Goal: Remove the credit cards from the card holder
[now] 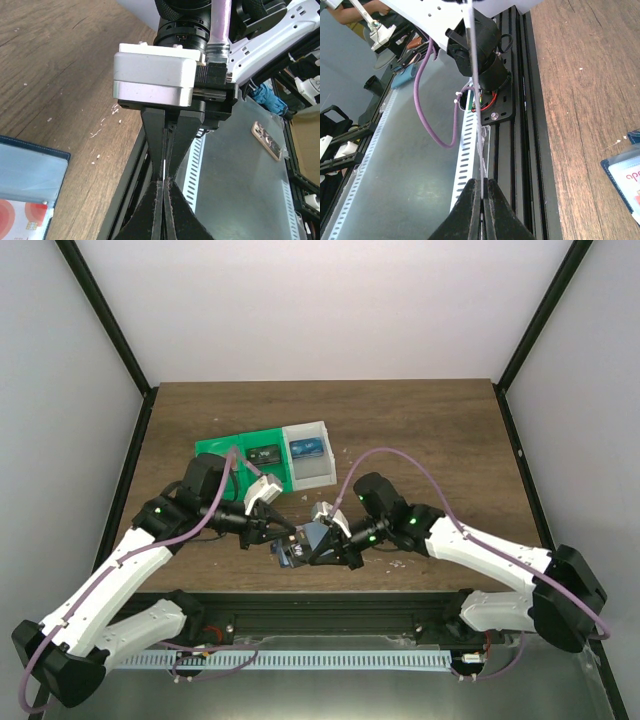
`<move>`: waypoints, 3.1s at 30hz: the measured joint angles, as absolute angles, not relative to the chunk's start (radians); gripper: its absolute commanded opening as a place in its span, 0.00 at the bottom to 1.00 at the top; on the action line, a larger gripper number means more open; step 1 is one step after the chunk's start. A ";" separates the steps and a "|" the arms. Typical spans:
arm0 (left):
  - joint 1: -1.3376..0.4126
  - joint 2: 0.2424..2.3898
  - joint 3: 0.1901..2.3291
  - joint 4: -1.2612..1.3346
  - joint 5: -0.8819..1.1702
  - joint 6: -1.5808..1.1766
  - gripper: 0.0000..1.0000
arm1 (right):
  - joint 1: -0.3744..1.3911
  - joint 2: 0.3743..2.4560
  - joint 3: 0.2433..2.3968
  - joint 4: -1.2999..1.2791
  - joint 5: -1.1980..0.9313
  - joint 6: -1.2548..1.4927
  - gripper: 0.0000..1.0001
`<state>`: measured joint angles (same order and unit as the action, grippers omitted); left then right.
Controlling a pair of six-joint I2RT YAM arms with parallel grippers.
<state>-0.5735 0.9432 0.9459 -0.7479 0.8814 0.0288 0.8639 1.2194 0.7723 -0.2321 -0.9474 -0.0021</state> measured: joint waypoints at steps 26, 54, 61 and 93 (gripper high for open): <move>-0.571 0.947 0.941 -0.749 0.911 0.035 0.00 | 0.866 1.195 0.769 -0.217 -0.937 0.012 0.07; -0.570 0.901 0.948 -0.486 0.136 -0.288 0.00 | 0.865 0.912 0.564 0.004 -0.495 0.201 1.00; -0.513 0.996 0.920 -0.332 -0.055 -0.420 0.00 | 0.865 0.851 0.553 0.008 -0.382 0.292 1.00; -0.306 1.637 0.885 0.161 -0.176 -0.813 0.00 | 0.865 0.735 0.536 -0.033 -0.377 0.435 1.00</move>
<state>-0.3061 1.6371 0.8852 0.1612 -0.1757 -0.8127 0.8654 0.7349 0.5358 -0.0334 -0.3771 0.4347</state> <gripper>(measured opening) 0.019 0.997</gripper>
